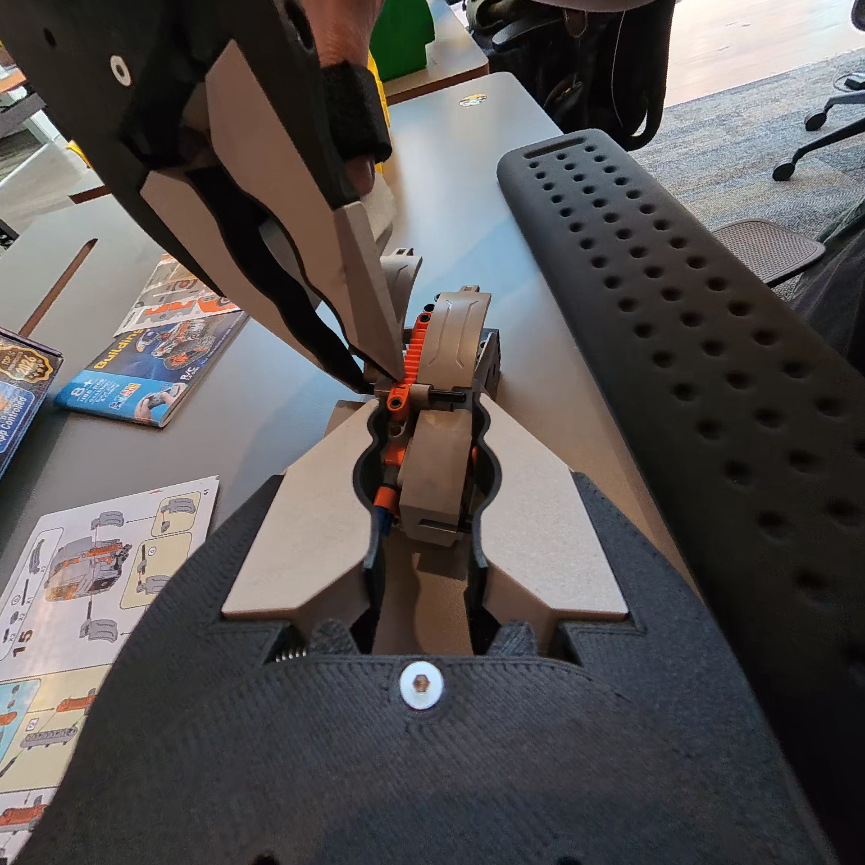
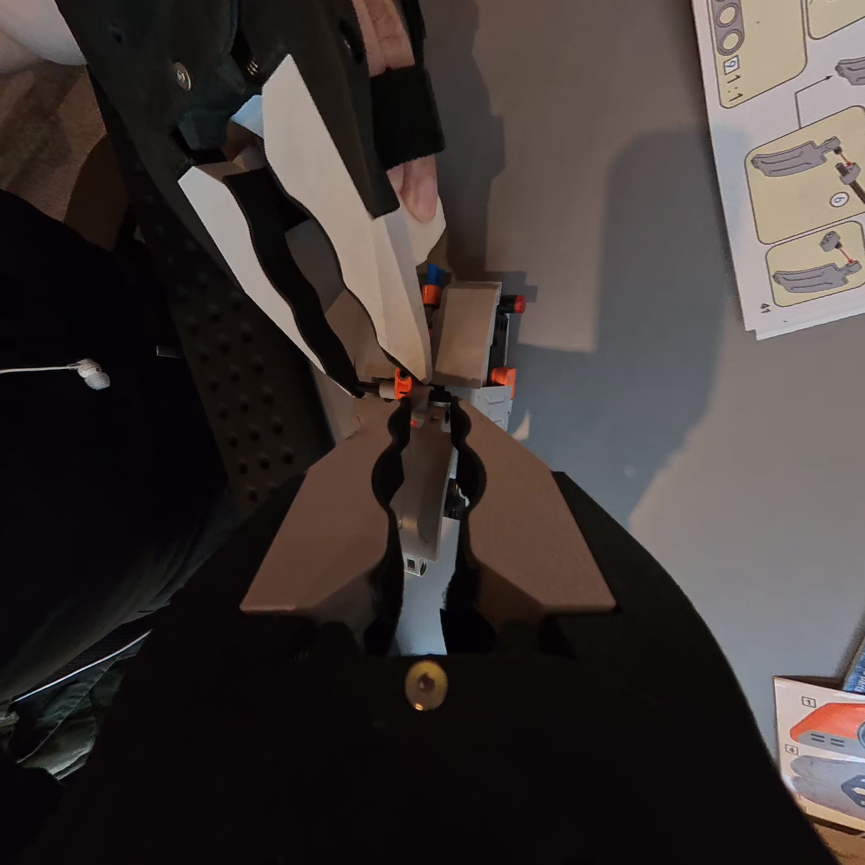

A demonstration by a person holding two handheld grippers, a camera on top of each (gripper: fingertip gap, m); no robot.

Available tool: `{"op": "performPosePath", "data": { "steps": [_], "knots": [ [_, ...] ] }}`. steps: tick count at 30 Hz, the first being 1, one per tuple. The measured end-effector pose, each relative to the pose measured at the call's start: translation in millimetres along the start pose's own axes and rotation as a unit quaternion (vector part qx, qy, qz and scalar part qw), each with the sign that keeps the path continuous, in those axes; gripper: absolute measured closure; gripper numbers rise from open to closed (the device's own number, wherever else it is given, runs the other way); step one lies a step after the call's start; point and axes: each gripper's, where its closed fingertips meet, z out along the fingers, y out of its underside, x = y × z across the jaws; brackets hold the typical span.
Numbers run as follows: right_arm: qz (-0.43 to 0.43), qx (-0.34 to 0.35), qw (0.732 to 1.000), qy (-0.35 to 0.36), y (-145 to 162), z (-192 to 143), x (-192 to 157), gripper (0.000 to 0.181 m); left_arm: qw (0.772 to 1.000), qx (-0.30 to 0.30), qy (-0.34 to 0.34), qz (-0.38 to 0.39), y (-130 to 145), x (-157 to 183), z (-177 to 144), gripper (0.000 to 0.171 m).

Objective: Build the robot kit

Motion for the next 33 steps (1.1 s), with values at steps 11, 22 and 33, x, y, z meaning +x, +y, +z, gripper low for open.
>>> {"op": "performPosePath", "data": {
  "steps": [11, 22, 33],
  "knots": [
    [-0.016, 0.018, 0.999, 0.024, 0.0, -0.4, -0.9, 0.167, 1.000, -0.001, -0.001, 0.001, 0.2, 0.8, -0.4, 0.138],
    [-0.002, 0.033, 0.999, 0.016, -0.5, -0.6, -0.3, 0.168, 1.000, 0.003, -0.001, -0.008, 0.1, 0.5, -0.3, 0.138],
    [-0.003, 0.042, 0.999, 0.028, 3.0, -1.7, -1.4, 0.167, 1.000, 0.015, -0.006, -0.018, -3.7, 1.2, 2.3, 0.139]
  ]
}}
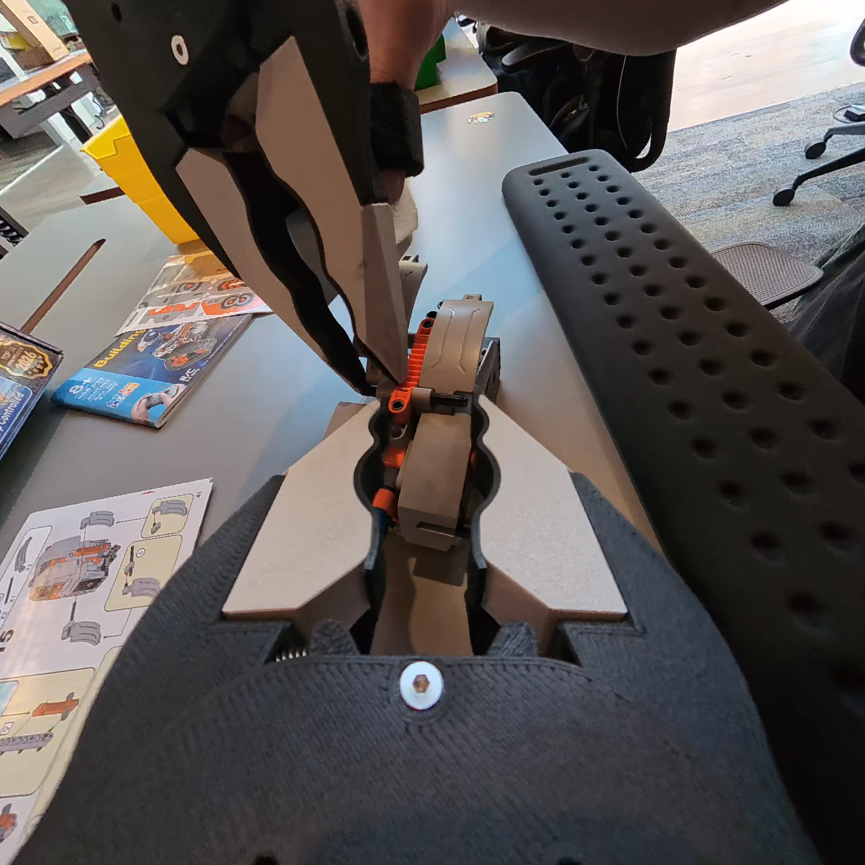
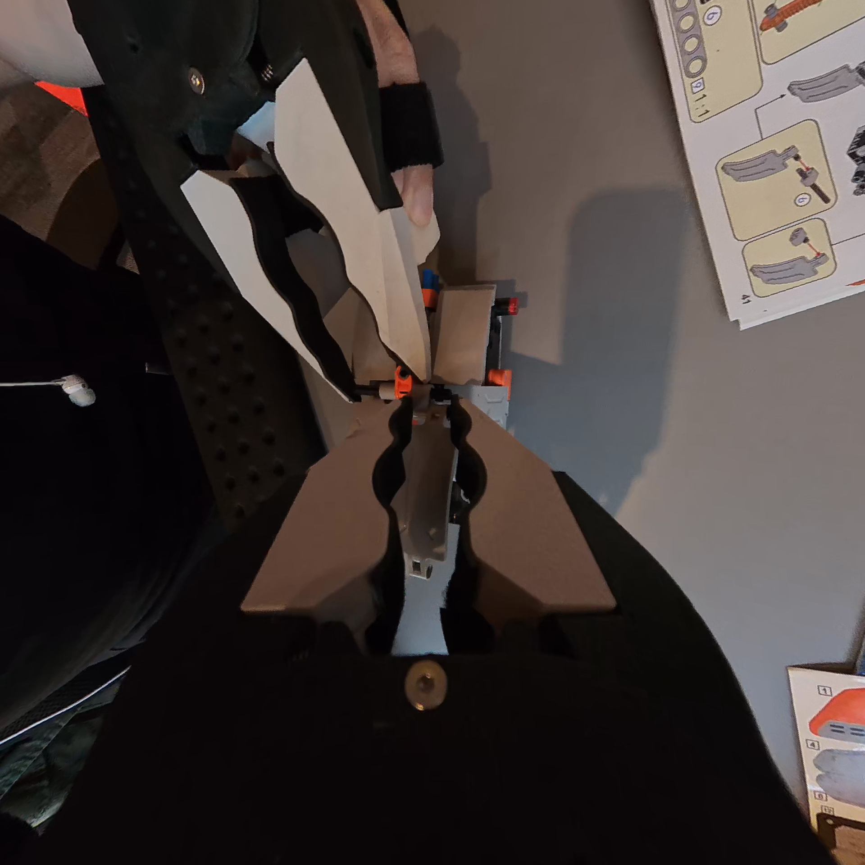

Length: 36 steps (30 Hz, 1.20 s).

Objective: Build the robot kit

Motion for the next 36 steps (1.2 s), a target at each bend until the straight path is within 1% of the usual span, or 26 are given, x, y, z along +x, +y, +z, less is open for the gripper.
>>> {"op": "performPosePath", "data": {
  "steps": [4, 9, 11, 16, 22, 27, 30, 36],
  "knots": [
    [0.002, 0.004, 1.000, 0.001, -0.2, 0.2, 0.1, 0.167, 1.000, 0.011, 0.012, -0.024, -0.9, -0.1, -1.0, 0.139],
    [-0.005, 0.003, 1.000, 0.013, 0.7, -0.6, 0.8, 0.167, 1.000, 0.018, 0.000, -0.009, -1.7, -0.7, -0.9, 0.139],
    [-0.013, 0.000, 1.000, 0.026, 1.4, -0.8, 1.5, 0.166, 1.000, 0.020, 0.002, -0.011, -1.5, -0.8, -1.3, 0.139],
    [-0.067, -0.014, 0.994, 0.082, 0.9, -1.8, 1.7, 0.166, 1.000, 0.022, 0.013, -0.014, -1.2, 0.2, -2.8, 0.141],
    [-0.041, -0.010, 0.997, 0.070, 1.0, -2.1, 3.1, 0.167, 1.000, 0.023, 0.004, -0.009, -1.7, -2.7, -4.5, 0.141],
    [-0.048, -0.009, 0.996, 0.077, 0.8, -2.0, 1.8, 0.167, 1.000, 0.023, 0.007, -0.008, -2.4, -1.7, -4.2, 0.141],
    [-0.048, -0.008, 0.996, 0.079, 0.5, -2.0, 1.5, 0.168, 1.000, 0.020, -0.002, 0.014, -2.2, -1.1, -4.0, 0.142],
    [-0.054, 0.001, 0.994, 0.099, 0.0, -2.3, 1.0, 0.168, 1.000, 0.022, 0.008, -0.010, -1.7, -1.0, -4.1, 0.142]
  ]
}}
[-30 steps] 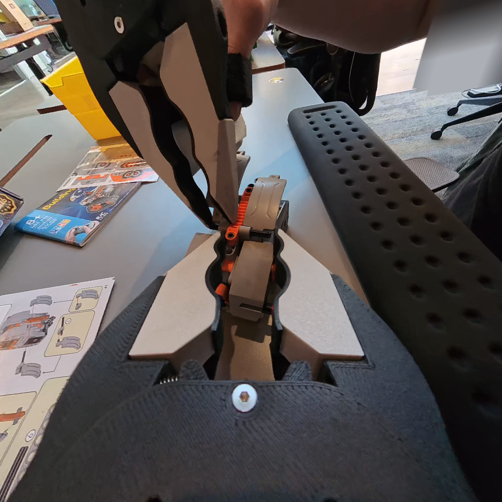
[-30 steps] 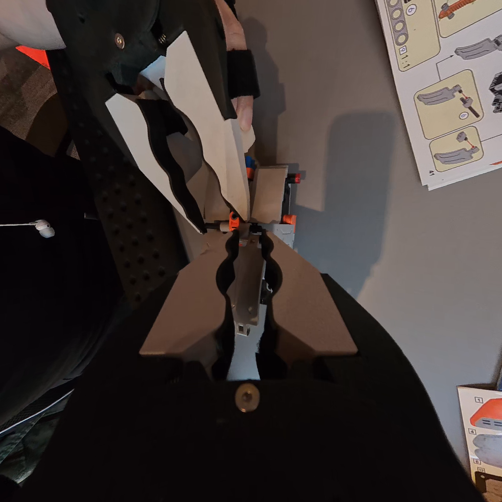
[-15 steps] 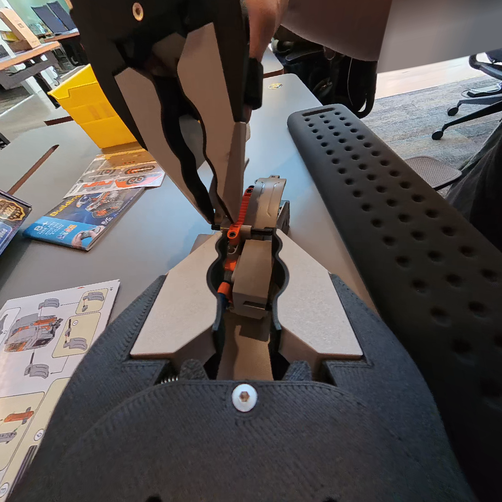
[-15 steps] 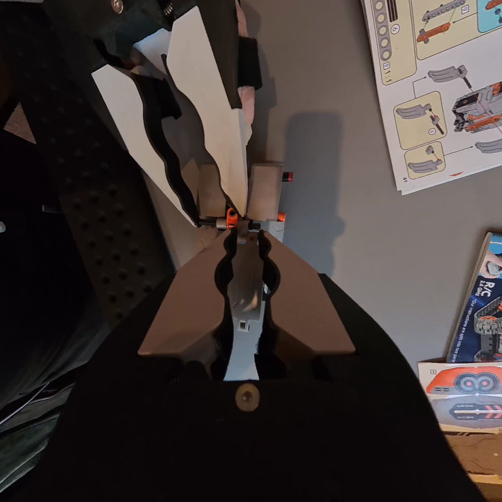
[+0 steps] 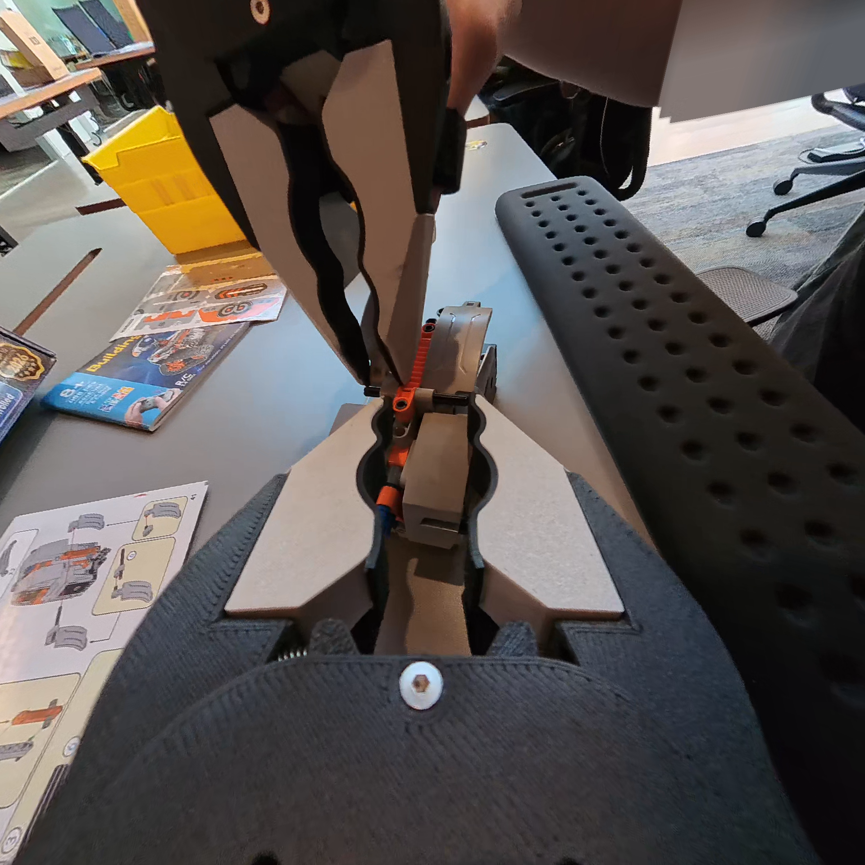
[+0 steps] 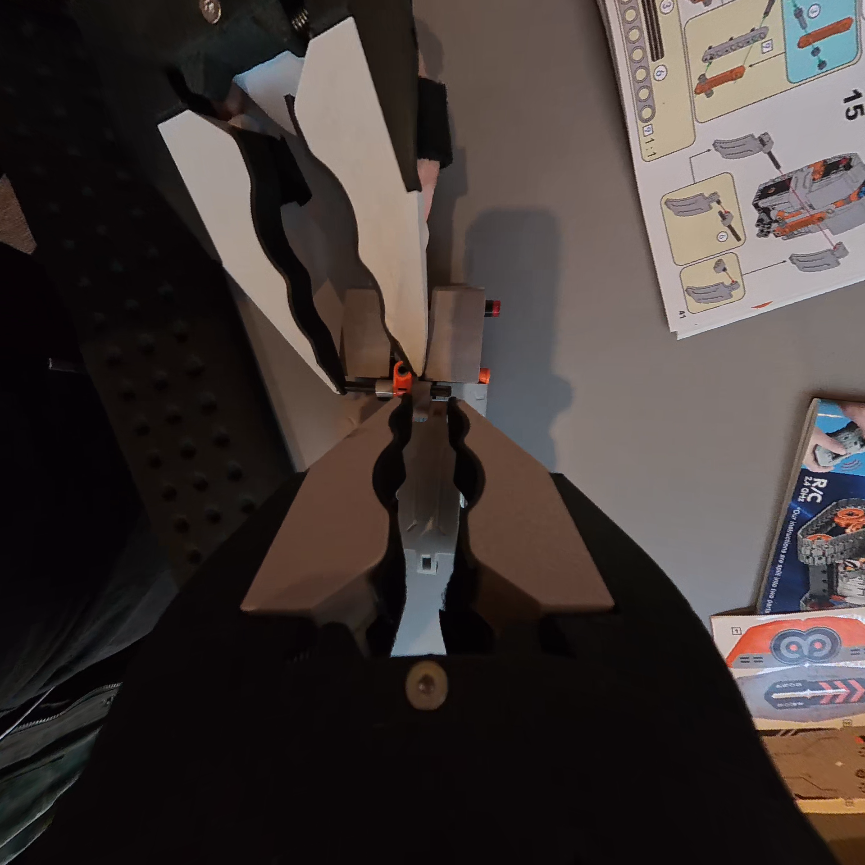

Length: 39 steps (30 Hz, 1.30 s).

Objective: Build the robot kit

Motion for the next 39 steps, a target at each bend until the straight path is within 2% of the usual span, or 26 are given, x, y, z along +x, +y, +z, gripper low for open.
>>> {"op": "performPosePath", "data": {
  "steps": [10, 31, 35, 36, 37, 39],
  "knots": [
    [0.018, 0.029, 0.999, 0.007, -0.7, -0.4, 0.7, 0.169, 1.000, 0.000, 0.002, -0.014, 0.0, -0.5, 0.0, 0.142],
    [0.023, 0.031, 0.999, 0.000, -1.0, -0.1, 1.3, 0.169, 1.000, 0.002, -0.001, -0.014, 0.1, -0.6, -0.2, 0.142],
    [-0.009, 0.027, 0.999, -0.015, 1.7, -1.0, -2.2, 0.168, 1.000, 0.006, 0.005, -0.010, -1.6, 2.8, 1.9, 0.143],
    [-0.021, 0.025, 0.999, -0.022, 2.3, -1.2, -5.5, 0.168, 1.000, 0.007, -0.002, -0.004, -1.9, 1.3, 2.3, 0.150],
    [-0.027, 0.024, 0.999, -0.024, 1.7, -0.4, -7.8, 0.167, 1.000, 0.008, -0.007, 0.000, -2.1, 0.5, 2.3, 0.166],
    [-0.028, 0.022, 0.999, -0.023, 0.7, -0.3, -8.5, 0.168, 1.000, 0.010, -0.004, 0.001, -2.0, 1.4, 1.9, 0.166]
  ]
}}
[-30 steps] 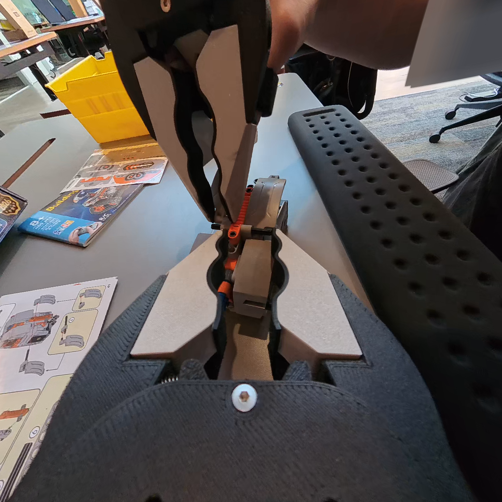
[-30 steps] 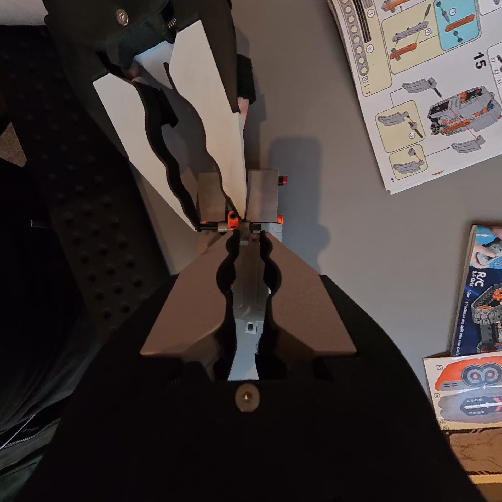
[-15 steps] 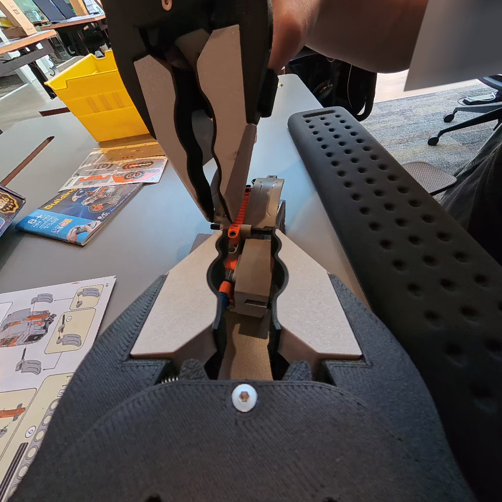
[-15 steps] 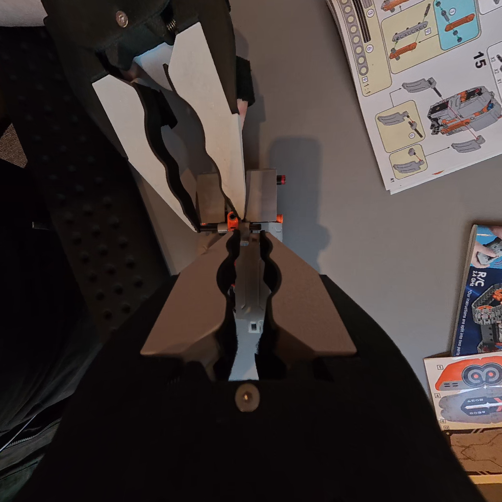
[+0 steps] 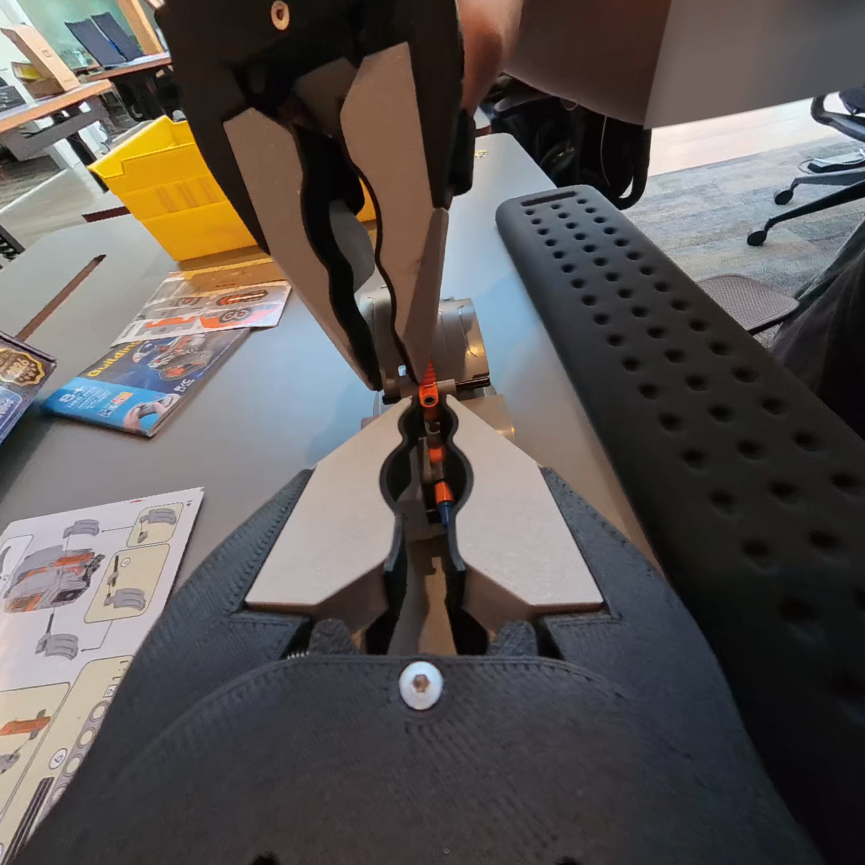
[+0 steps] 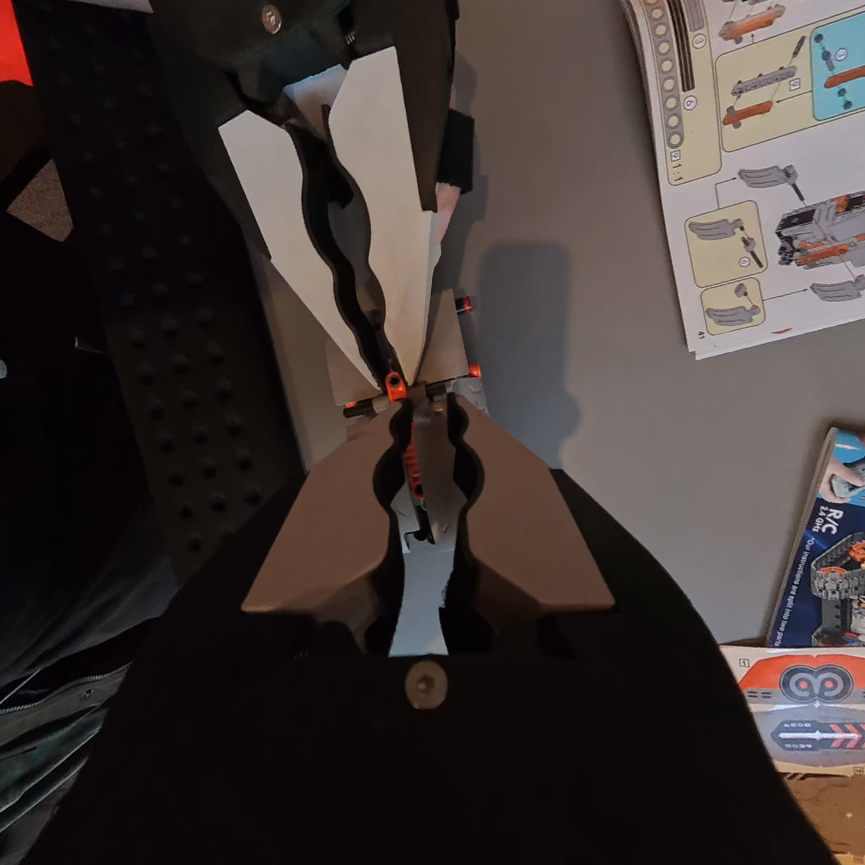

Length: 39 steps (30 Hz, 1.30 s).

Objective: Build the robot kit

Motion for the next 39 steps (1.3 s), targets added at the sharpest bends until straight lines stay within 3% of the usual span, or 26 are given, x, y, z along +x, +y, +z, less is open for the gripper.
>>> {"op": "performPosePath", "data": {
  "steps": [3, 5, 7, 26, 32, 39],
  "knots": [
    [-0.009, -0.006, 1.000, 0.000, 0.8, -0.4, 1.0, 0.168, 1.000, 0.003, -0.003, 0.001, -1.6, 1.3, 1.0, 0.165],
    [-0.010, -0.007, 1.000, 0.000, 0.5, -0.4, 1.9, 0.168, 1.000, -0.001, -0.002, -0.001, -1.5, 2.4, 1.5, 0.155],
    [-0.010, -0.001, 1.000, -0.006, -1.5, 0.8, -0.1, 0.168, 1.000, -0.005, -0.013, 0.013, -0.5, -0.6, -0.5, 0.166],
    [-0.218, -0.026, 0.975, 0.038, -2.2, 0.9, -7.2, 0.177, 1.000, -0.008, 0.000, 0.015, 0.5, 1.6, -0.3, 0.166],
    [-0.193, -0.038, 0.981, 0.000, 0.3, 1.0, -8.5, 0.175, 0.999, -0.006, -0.010, 0.046, -0.3, 3.8, 0.4, 0.166],
    [-0.170, -0.052, 0.984, -0.026, 1.0, 1.2, -9.5, 0.175, 1.000, -0.003, 0.004, 0.029, -0.3, 4.9, 0.8, 0.166]
  ]
}}
